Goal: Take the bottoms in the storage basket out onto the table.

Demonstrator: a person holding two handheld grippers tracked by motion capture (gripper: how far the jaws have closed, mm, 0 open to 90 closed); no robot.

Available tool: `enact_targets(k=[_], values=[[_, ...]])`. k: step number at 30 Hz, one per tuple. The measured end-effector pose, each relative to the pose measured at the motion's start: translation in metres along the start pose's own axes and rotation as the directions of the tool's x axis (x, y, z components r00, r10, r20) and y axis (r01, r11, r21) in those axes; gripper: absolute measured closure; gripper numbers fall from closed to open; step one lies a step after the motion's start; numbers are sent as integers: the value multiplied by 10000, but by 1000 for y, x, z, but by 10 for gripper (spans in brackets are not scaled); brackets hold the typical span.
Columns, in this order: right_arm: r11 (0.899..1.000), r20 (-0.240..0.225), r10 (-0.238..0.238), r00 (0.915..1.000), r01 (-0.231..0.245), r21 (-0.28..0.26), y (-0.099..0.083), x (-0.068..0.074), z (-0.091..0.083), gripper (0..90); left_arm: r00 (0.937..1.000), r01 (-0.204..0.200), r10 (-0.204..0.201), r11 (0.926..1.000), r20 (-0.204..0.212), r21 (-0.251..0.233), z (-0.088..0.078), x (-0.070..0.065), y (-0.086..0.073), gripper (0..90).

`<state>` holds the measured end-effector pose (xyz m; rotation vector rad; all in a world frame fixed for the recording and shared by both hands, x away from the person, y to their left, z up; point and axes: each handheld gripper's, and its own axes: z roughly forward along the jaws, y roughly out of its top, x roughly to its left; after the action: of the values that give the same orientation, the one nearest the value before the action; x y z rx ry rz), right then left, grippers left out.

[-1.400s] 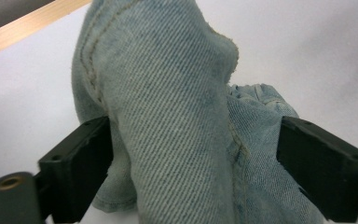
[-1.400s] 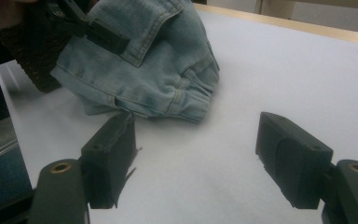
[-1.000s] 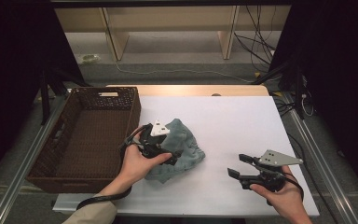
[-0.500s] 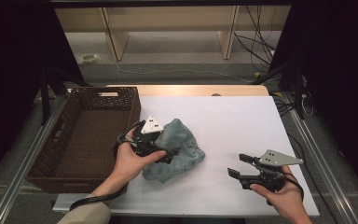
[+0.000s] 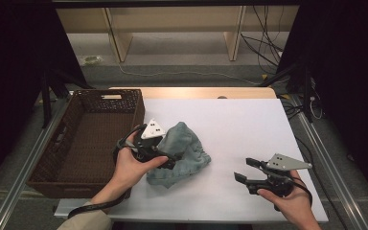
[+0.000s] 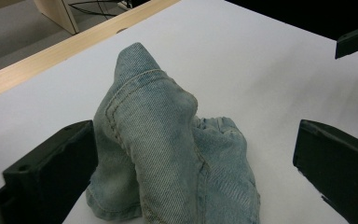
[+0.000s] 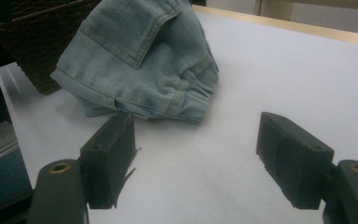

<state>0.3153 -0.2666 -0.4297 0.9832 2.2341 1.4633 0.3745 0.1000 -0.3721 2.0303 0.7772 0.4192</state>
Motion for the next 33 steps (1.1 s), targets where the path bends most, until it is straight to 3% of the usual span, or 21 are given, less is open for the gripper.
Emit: enact_targets(k=[33], values=[[10000,-9,-37,10000,37,28,0,1,0,292,9994,207,-227,9973,-280,-709,-38,14,-17,0]])
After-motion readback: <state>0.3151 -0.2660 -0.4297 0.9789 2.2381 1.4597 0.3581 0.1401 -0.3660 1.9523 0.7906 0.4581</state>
